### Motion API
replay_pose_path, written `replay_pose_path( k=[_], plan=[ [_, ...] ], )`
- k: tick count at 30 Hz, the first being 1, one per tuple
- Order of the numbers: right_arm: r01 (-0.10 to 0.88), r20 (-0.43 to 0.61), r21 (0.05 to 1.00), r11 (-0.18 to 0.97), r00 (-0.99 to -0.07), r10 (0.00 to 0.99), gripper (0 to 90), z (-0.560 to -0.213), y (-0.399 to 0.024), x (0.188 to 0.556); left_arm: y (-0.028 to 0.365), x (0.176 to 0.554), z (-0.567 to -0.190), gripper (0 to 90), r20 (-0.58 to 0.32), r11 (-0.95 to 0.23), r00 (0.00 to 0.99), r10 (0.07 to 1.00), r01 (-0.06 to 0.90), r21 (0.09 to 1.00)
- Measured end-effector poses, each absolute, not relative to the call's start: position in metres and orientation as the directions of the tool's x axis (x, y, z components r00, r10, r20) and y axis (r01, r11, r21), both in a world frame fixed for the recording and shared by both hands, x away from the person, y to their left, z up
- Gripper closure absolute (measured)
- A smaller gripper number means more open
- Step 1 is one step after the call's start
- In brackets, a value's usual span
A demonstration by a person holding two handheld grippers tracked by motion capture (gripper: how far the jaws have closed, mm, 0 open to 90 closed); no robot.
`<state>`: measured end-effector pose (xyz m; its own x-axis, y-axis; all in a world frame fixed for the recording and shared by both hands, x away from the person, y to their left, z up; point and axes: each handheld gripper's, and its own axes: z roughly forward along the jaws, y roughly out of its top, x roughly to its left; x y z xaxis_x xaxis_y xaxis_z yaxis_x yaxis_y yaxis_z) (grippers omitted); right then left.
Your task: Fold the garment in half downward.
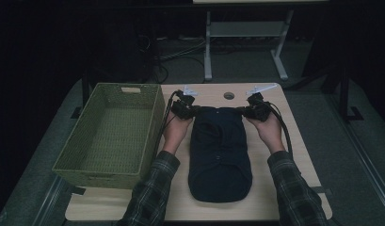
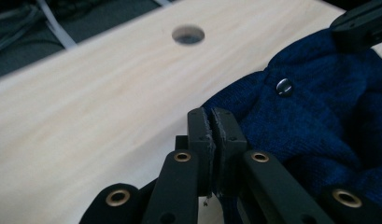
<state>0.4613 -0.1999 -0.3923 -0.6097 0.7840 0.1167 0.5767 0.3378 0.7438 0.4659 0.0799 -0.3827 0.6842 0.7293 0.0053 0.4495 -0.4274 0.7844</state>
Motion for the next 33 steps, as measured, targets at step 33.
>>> replay_pose_path(
  k=[33],
  plan=[
    [0.452,0.067,0.818,0.355,-0.689,0.721,85.8,-0.375,-0.211,0.386,0.086,0.389,-0.364,86.8,0.082,-0.462,0.75,0.657,0.314,0.829]
  ],
)
